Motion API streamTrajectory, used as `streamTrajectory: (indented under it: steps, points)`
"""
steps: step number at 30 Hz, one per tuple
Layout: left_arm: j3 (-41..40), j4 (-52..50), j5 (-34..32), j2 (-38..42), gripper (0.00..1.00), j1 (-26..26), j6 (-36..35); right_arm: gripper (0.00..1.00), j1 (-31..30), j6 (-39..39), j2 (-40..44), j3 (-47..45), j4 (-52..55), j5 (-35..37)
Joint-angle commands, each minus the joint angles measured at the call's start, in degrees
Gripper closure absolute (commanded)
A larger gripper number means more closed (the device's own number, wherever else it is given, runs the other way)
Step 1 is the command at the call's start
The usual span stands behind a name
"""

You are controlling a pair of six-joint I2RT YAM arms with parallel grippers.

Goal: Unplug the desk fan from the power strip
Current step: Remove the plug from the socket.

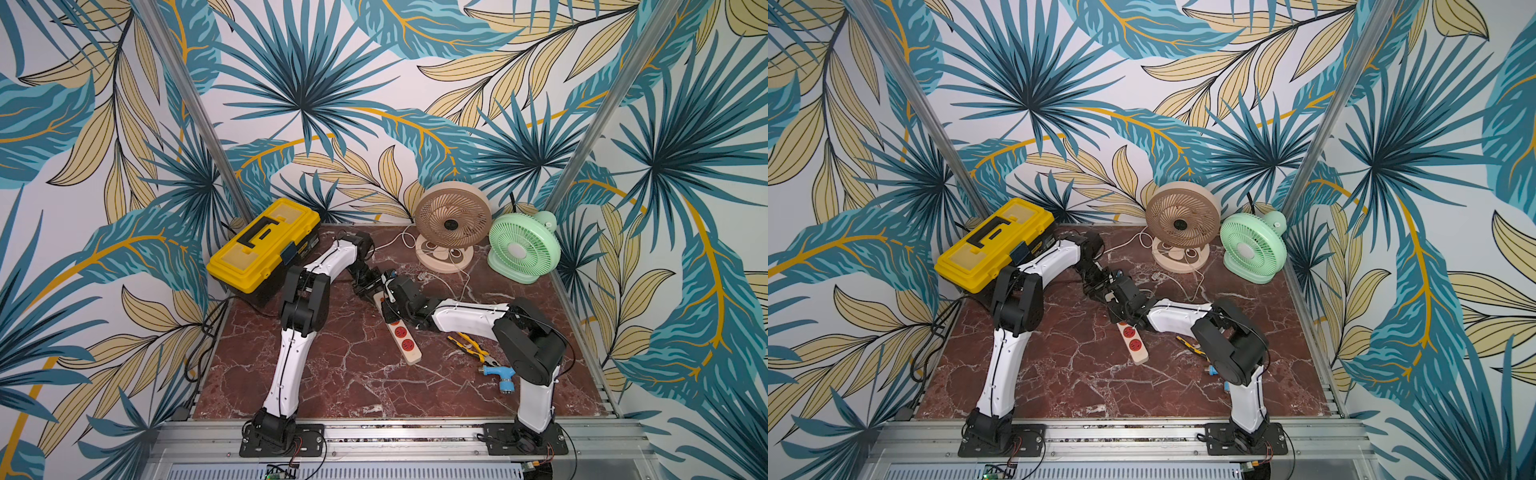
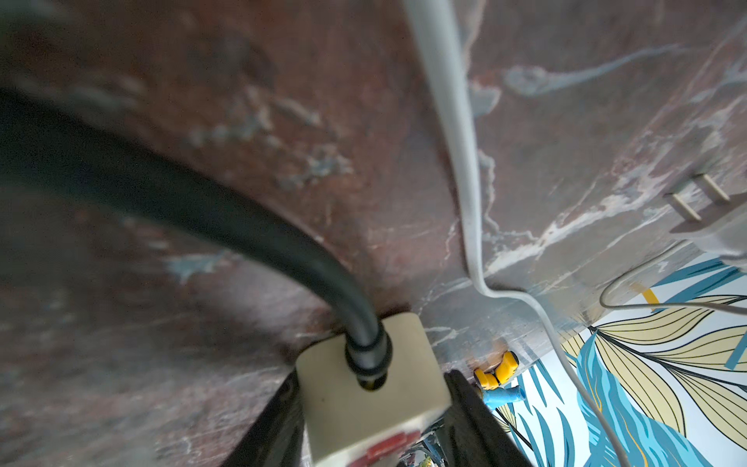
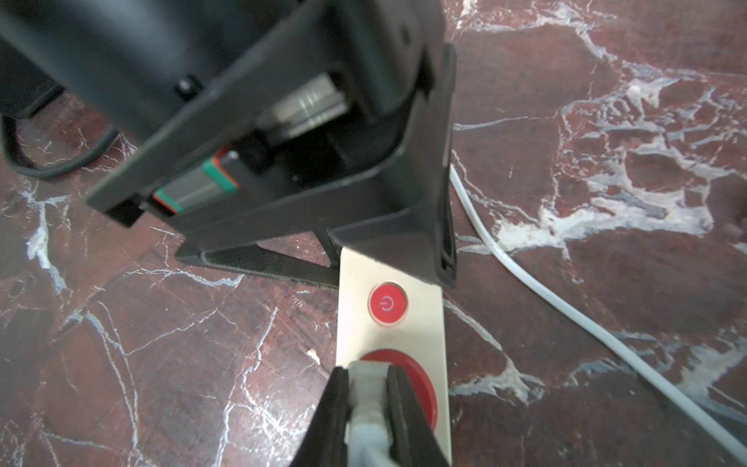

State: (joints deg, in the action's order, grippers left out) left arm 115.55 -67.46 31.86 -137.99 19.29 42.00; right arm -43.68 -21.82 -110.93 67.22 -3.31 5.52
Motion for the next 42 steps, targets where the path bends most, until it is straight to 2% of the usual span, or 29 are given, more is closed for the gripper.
streamTrajectory:
  steps: [1,12,27,42]
  points:
    - [-3.83,5.24,-8.92,-6.58,1.0,0.13,-2.62,1.0,2.11,-3.52,-1.96,-1.48,-2.34,0.22]
    - [-4.01,5.8,-8.56,-7.03,1.0,0.14,-2.44,1.0,0.95,-1.54,-1.59,-0.95,-1.31,0.71]
    - [-3.94,5.46,-8.67,-6.51,1.0,0.14,-2.52,1.0,-8.26,9.55,-2.93,4.67,3.44,12.67]
    - [-3.65,5.36,-8.55,-6.41,1.0,0.14,-2.57,1.0,-8.95,10.19,-3.39,5.47,4.26,14.97]
